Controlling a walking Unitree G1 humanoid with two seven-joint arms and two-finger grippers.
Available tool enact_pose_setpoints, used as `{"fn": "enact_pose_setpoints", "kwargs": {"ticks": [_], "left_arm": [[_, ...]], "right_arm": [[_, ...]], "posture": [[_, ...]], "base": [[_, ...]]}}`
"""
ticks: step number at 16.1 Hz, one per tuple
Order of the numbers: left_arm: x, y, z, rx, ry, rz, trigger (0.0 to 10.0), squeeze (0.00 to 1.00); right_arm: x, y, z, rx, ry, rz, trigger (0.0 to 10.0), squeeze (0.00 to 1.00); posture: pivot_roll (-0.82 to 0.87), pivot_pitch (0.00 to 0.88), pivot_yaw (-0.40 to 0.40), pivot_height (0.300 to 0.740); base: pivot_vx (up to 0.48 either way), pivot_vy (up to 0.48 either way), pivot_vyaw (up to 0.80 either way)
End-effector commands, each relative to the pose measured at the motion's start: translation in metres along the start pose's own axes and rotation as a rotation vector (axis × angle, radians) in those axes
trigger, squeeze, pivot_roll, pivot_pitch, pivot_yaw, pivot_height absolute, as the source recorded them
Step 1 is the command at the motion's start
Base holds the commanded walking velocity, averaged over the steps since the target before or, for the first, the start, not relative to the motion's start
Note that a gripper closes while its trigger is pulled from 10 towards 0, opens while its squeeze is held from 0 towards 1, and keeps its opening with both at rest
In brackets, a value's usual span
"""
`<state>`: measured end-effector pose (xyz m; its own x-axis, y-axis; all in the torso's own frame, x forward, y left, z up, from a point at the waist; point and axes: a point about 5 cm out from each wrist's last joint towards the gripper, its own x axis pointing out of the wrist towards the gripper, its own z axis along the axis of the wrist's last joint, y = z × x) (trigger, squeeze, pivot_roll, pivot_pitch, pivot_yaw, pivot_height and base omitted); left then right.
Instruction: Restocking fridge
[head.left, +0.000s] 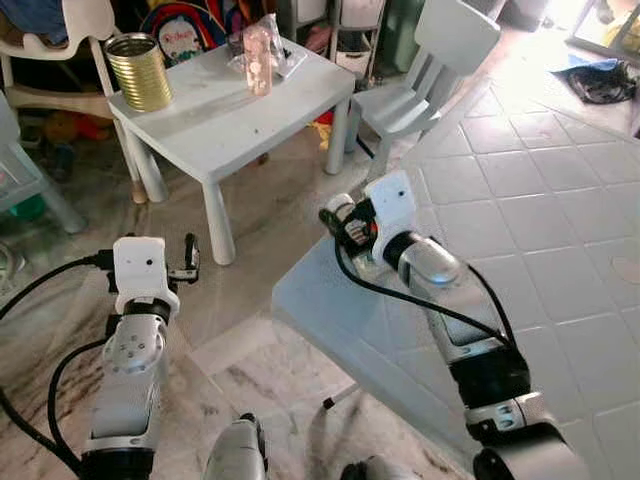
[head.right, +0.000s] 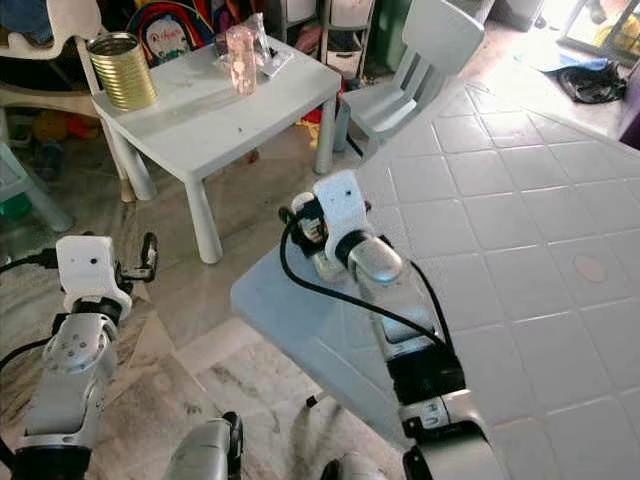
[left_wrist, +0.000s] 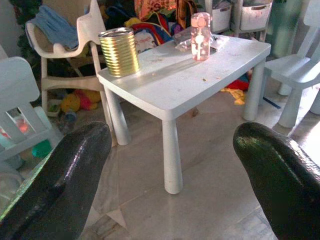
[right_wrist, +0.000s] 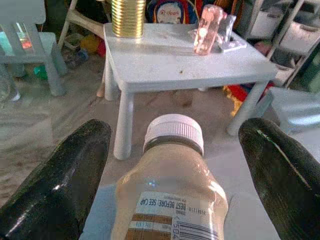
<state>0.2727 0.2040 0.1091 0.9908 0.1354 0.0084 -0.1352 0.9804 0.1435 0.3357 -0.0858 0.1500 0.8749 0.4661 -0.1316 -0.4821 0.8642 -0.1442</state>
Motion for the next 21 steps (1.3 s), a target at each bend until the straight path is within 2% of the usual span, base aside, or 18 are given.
{"fn": "enact_pose_setpoints", "kwargs": {"ticks": [1, 6, 7, 9, 21], "left_arm": [[-0.002, -0.003, -0.004, 0.000, 0.023, -0.018, 10.0, 0.00], [-0.002, -0.006, -0.005, -0.003, 0.035, -0.037, 10.0, 0.00], [-0.001, -0.007, -0.006, -0.006, 0.039, -0.042, 10.0, 0.00], [-0.002, -0.009, -0.007, -0.011, 0.050, -0.057, 10.0, 0.00], [-0.002, -0.009, -0.007, -0.011, 0.050, -0.057, 10.0, 0.00]], "right_arm": [[-0.003, 0.002, -0.011, 0.017, 0.056, 0.003, 10.0, 0.00], [-0.018, 0.003, -0.042, 0.108, 0.232, -0.027, 10.0, 0.00], [-0.025, 0.001, -0.054, 0.152, 0.294, -0.051, 5.3, 0.00], [-0.035, -0.004, -0.067, 0.142, 0.348, -0.084, 9.5, 0.00], [-0.035, -0.004, -0.067, 0.142, 0.348, -0.084, 9.5, 0.00]], "posture": [[0.12, 0.104, -0.060, 0.740], [0.11, 0.106, -0.061, 0.740], [0.11, 0.107, -0.063, 0.740], [0.11, 0.108, -0.064, 0.740], [0.11, 0.108, -0.064, 0.740]], "base": [[0.000, 0.000, 0.00], [0.000, 0.000, 0.00], [0.000, 0.000, 0.00], [0.000, 0.000, 0.00], [0.000, 0.000, 0.00]]}}
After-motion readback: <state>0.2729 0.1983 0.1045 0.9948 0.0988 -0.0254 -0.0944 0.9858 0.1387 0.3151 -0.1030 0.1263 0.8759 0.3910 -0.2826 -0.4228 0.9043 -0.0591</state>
